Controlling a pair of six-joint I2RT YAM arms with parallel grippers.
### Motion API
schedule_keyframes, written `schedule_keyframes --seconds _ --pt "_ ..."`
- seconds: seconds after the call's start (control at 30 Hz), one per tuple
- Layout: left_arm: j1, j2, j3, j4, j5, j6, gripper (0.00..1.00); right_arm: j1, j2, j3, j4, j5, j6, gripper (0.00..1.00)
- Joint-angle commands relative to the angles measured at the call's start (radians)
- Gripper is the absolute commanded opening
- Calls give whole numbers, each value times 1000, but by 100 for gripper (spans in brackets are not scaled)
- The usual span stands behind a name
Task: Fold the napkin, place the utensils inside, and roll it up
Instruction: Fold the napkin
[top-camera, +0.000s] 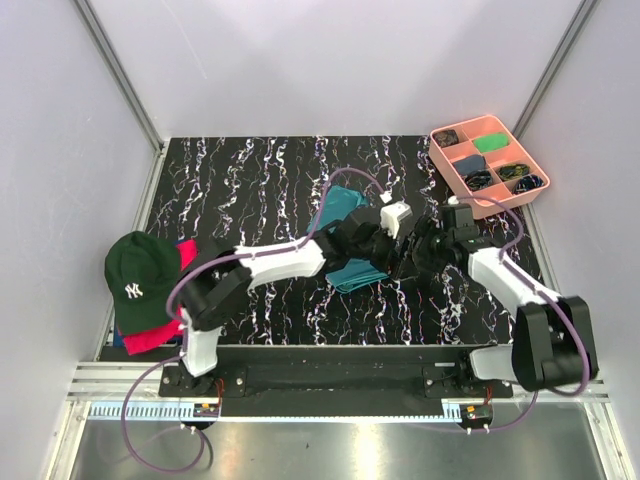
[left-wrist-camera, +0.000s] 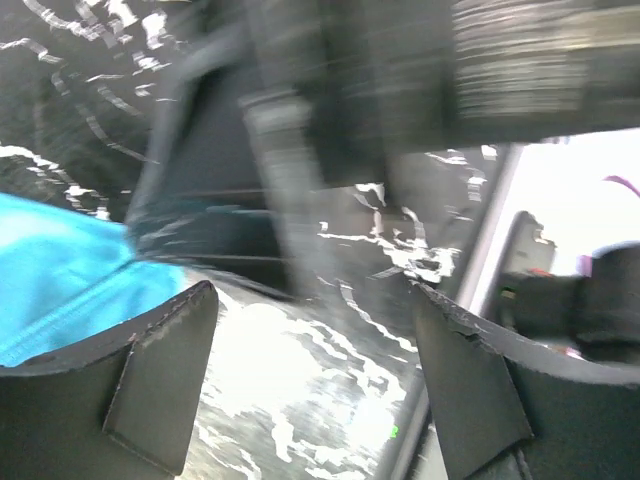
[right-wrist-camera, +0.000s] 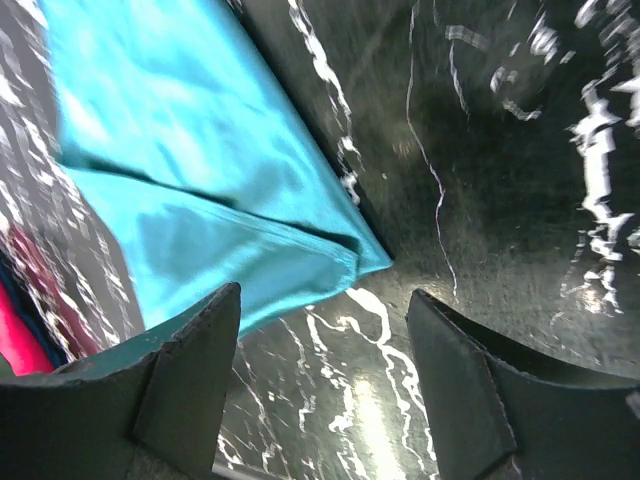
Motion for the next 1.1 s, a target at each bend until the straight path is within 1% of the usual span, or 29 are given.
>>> schedule_keyframes --seconds 0.0,0.07,0.1,0.2,0.23,0.27,0.37,0.43,0.63,0.67,0.7,0.77,0.8,0.87,0.9,0.97,1.0,1.07 --pt "-1 -155 -80 48 -36 -24 81 5 100 30 24 -122 -56 74" --pt "18 -200 -148 16 -92 -67 81 5 126 27 27 -122 -65 73" --pt "27 -246 -174 6 -137 -82 80 5 144 26 27 -119 -69 73" --pt "84 -338 -294 -8 -173 -154 79 5 172 18 30 -102 -67 72" --pt "125 -361 -324 -2 -169 -174 79 5 180 16 32 -101 -66 71" --pt "146 -384 -390 18 -163 -208 79 5 186 12 35 -102 -62 70" --pt "220 -467 -500 43 -153 -234 79 5 216 7 48 -101 -58 67" --pt "266 -514 -548 38 -152 -233 79 5 246 7 61 -104 -53 64" --pt "370 -620 -620 12 -130 -224 79 6 302 3 116 -119 -26 55" --pt "383 -634 -637 3 -132 -225 79 6 310 4 116 -119 -21 53" --pt "395 -659 -644 0 -126 -227 79 5 324 7 121 -119 -23 47" --pt "429 -689 -663 -8 -116 -225 79 6 339 7 128 -125 -13 41" --pt "438 -697 -667 -11 -106 -224 79 6 345 6 133 -127 -13 34" --pt "464 -714 -679 -21 -93 -222 79 8 351 3 136 -127 -7 28" --pt "479 -719 -682 -23 -78 -221 79 8 350 1 136 -129 -4 22" --pt "490 -732 -690 -29 -72 -211 79 11 342 -11 133 -122 7 17" --pt "502 -735 -694 -29 -69 -210 79 13 336 -16 134 -121 11 12" --pt "513 -739 -702 -31 -66 -204 79 17 315 -33 127 -115 36 8"
